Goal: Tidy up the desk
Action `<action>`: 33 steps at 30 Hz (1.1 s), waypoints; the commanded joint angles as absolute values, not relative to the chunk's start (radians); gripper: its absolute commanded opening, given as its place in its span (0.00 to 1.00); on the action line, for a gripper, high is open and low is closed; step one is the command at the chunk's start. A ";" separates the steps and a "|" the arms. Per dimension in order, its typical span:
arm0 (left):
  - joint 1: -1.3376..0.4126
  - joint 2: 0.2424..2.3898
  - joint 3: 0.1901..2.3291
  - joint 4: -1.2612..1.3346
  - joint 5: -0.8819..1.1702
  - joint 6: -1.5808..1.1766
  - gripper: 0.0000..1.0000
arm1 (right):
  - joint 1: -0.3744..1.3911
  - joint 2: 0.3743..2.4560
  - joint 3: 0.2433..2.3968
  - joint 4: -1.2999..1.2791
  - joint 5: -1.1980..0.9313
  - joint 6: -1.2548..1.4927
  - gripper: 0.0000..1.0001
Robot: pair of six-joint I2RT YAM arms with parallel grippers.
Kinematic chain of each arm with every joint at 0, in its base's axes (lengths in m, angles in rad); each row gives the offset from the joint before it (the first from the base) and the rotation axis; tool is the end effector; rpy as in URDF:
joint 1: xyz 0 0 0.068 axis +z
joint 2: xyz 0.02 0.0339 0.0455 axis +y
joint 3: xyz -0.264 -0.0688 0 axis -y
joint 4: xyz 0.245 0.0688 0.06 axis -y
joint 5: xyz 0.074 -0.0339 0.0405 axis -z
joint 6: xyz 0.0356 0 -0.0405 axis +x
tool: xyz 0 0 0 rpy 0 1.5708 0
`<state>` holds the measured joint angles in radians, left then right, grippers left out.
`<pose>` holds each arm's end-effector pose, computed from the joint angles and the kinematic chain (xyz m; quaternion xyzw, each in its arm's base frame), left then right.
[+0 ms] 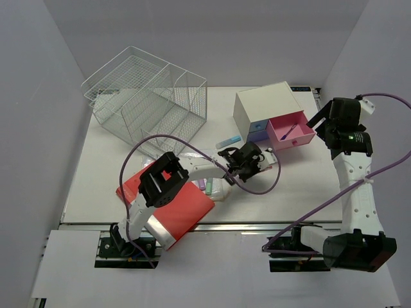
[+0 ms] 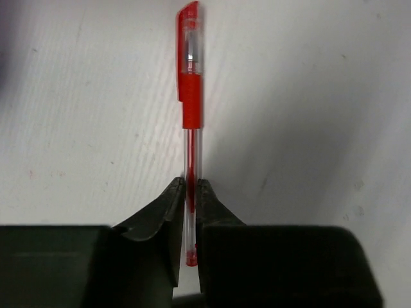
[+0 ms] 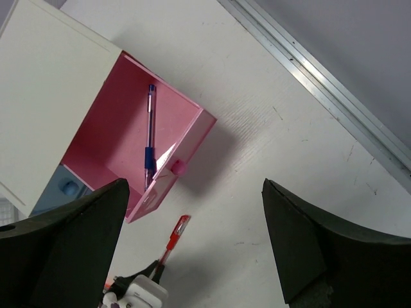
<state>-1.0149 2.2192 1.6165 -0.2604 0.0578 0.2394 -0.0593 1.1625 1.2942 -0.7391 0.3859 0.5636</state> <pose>0.2550 -0.4143 0.1512 0.5584 0.7533 -0.1561 0.3104 0.2368 -0.0275 0.3864 0.3511 0.8007 -0.0511 0.4827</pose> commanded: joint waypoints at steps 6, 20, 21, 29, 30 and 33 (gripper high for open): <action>-1.029 2.004 1.399 -0.197 0.049 0.210 0.00 | -0.063 1.078 1.278 -0.713 0.440 0.515 0.89; -1.029 1.687 1.443 -0.081 0.048 0.305 0.00 | -0.069 1.039 1.220 -0.664 0.420 0.497 0.89; -1.029 1.715 1.518 -0.075 0.040 0.313 0.00 | -0.071 1.037 1.218 -0.664 0.422 0.500 0.89; -1.022 2.164 2.069 -0.118 0.055 0.278 0.00 | -0.078 0.993 1.204 -0.687 0.537 0.545 0.89; -1.020 2.193 2.113 -0.104 0.058 0.272 0.00 | -0.080 0.982 1.195 -0.683 0.548 0.545 0.89; -1.011 2.238 2.126 0.030 0.078 0.232 0.02 | -0.081 0.954 1.178 -0.678 0.586 0.540 0.89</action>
